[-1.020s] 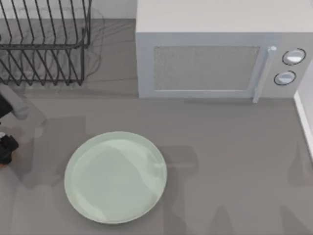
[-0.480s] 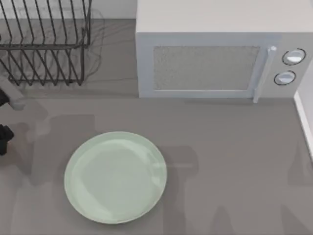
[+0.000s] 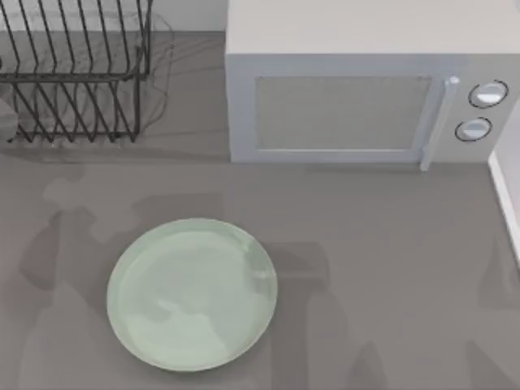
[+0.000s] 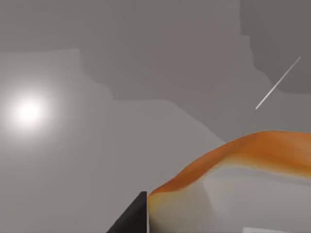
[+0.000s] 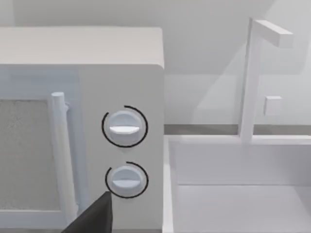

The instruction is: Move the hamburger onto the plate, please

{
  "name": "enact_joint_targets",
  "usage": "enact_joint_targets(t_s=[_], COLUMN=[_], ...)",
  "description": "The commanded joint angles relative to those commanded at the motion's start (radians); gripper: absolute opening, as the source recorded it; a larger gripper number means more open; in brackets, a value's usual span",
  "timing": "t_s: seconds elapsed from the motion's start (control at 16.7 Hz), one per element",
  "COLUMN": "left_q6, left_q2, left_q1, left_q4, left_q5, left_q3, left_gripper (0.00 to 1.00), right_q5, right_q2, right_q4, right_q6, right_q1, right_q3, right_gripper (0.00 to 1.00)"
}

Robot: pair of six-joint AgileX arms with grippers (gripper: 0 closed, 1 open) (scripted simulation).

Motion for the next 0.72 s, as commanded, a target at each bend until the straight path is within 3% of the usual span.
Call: enact_joint_targets(t_s=[0.42, 0.72], left_q6=[0.068, 0.385], left_q2=[0.010, 0.026], left_q1=[-0.034, -0.194], left_q4=[0.001, -0.002], left_q5=[-0.001, -0.004], left_q3=[0.000, -0.003], left_gripper=[0.00, 0.00], right_q5=[0.000, 0.000], right_q2=[0.000, 0.000], right_q4=[0.000, 0.000], right_q6=[0.000, 0.000], right_q1=[0.000, 0.000], right_q3=[0.000, 0.000], right_gripper=[1.00, 1.00])
